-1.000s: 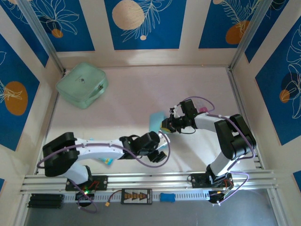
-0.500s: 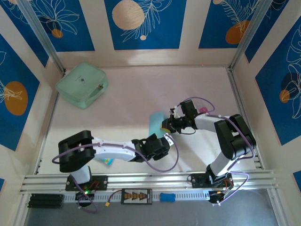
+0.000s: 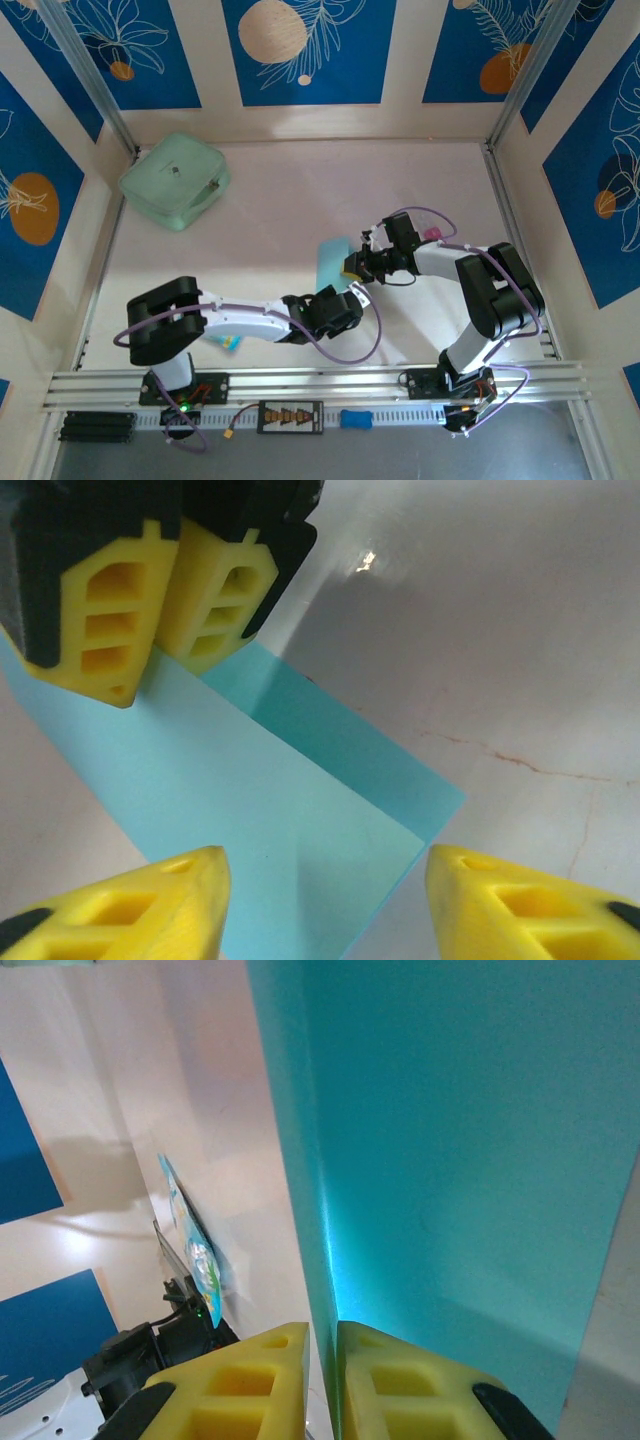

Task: Fold a paper plane with a square sheet of paper (pick it up from the middle)
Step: Fold the triangle a second time at the center of the table.

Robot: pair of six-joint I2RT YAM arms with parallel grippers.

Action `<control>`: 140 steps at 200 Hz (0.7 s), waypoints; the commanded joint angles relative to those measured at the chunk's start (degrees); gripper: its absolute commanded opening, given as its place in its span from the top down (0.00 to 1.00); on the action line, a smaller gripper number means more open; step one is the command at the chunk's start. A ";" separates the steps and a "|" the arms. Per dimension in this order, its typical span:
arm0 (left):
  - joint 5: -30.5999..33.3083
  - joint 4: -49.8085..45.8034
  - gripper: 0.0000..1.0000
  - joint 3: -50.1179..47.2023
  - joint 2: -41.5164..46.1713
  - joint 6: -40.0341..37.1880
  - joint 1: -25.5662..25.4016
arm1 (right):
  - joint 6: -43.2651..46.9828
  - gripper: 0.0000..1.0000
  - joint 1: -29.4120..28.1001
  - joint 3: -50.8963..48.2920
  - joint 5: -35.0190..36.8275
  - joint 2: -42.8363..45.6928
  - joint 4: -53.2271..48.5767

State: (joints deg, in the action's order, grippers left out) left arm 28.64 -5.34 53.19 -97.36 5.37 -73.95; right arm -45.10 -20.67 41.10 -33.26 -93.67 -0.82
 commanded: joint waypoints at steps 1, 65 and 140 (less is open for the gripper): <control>0.81 -0.19 0.53 1.19 -0.29 -0.22 -0.14 | -0.43 0.83 -0.34 -0.82 -1.29 -0.15 -0.58; -2.36 -0.18 0.83 0.13 1.71 2.03 1.34 | -0.56 0.80 -0.27 -1.35 0.05 1.64 -1.61; -32.87 6.78 1.00 -6.71 8.55 12.97 14.68 | -4.78 0.58 0.32 -8.19 17.23 19.74 -12.74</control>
State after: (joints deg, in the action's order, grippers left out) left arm 10.52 -2.63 48.90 -90.78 13.02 -63.26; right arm -47.62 -20.58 35.68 -22.24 -79.24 -7.57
